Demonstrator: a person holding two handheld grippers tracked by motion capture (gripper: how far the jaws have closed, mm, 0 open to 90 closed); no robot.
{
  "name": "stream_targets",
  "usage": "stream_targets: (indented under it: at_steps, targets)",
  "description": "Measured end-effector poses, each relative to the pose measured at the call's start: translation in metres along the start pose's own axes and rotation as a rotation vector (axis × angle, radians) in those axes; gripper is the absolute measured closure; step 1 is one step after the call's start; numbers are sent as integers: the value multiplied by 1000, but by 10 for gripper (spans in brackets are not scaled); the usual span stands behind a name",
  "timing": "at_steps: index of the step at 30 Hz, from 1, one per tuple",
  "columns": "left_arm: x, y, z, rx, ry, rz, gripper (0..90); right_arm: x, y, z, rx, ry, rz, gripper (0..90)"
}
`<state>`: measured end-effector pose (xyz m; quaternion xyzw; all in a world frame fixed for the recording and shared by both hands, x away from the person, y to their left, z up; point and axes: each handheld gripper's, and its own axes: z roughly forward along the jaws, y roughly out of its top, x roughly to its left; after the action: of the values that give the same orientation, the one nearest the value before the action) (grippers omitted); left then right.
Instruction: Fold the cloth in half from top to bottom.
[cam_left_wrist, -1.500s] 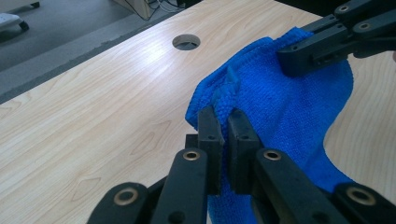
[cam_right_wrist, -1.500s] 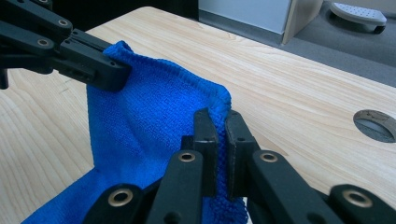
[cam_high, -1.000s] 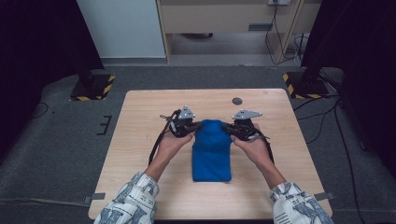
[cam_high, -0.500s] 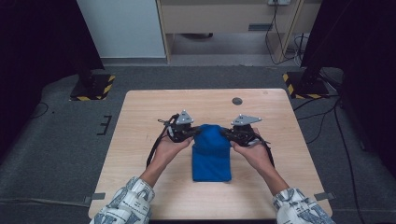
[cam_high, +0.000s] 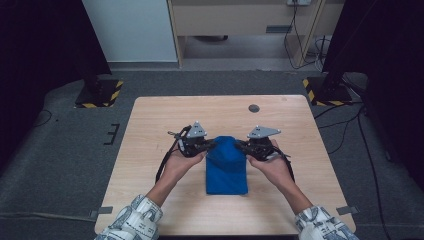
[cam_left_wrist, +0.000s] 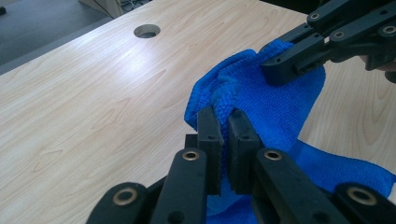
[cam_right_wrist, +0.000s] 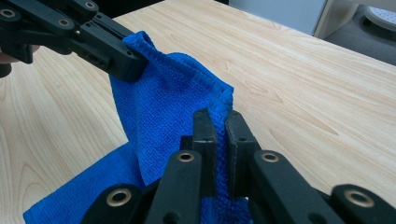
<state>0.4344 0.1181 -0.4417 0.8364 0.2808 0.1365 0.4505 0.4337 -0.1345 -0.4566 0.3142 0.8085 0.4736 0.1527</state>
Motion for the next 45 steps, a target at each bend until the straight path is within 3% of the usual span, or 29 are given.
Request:
stream_targets:
  at_steps: [23,29,37,45]
  targets:
    - [-11,-15,-6,-19,-32,-23,843,10,-11,-8,1,23,3,823]
    - [-15,-29,-5,-4,-54,-35,836,16,-21,-7,19,37,5,813]
    - [-16,-36,-7,-1,-61,-38,821,24,-28,-6,37,47,-17,789]
    - [-20,-46,-7,10,-78,-43,800,27,-38,-6,65,55,-9,776]
